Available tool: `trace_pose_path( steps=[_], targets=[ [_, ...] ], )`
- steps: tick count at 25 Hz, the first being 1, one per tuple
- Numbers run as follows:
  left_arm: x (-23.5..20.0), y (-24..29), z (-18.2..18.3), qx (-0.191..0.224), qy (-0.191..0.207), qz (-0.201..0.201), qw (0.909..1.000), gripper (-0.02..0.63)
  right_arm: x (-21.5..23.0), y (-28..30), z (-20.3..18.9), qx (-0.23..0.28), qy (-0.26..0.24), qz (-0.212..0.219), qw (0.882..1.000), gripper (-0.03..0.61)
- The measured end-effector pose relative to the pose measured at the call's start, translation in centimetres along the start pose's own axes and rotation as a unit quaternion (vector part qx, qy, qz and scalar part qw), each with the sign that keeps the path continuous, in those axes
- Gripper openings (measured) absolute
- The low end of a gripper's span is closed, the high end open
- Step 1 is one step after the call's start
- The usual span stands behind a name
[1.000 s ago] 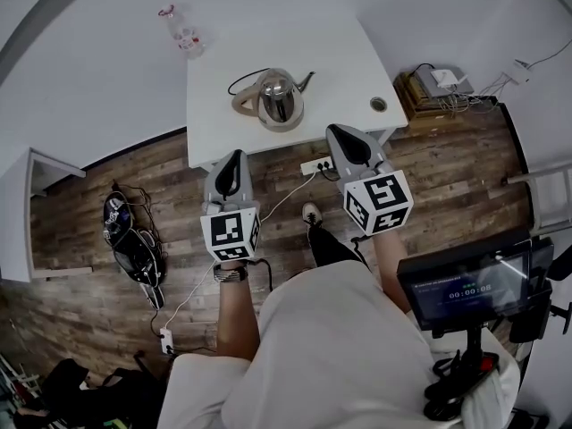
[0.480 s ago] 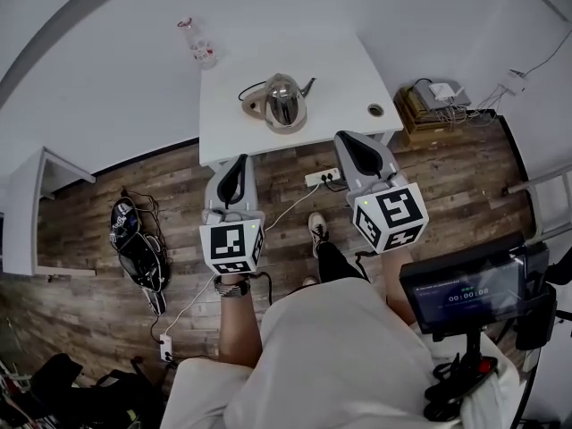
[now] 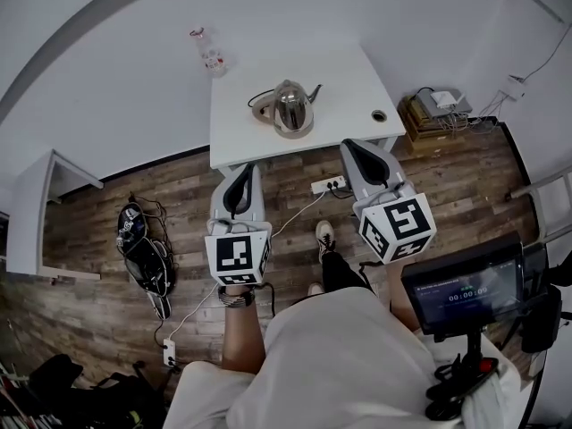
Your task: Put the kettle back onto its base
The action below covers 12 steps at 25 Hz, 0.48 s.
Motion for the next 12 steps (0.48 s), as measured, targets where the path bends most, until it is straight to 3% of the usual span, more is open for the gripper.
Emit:
trace_pose_path(
  steps=[12],
  targets=[
    [-0.96, -0.26, -0.35, -0.001, -0.011, 0.008, 0.9999, 0.006, -0.60, 0.90, -0.17, -0.002, 0.003, 0.010, 1.000, 0.002]
  ],
)
Point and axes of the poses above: the fingertips, and each gripper's own axes: y forward along the fingers, x to its right, z out of its top, the point moved 4 cm from there along -y, backward along the fingers, and after that the axes turned 14 degrees about z, right-handed, at the moved point
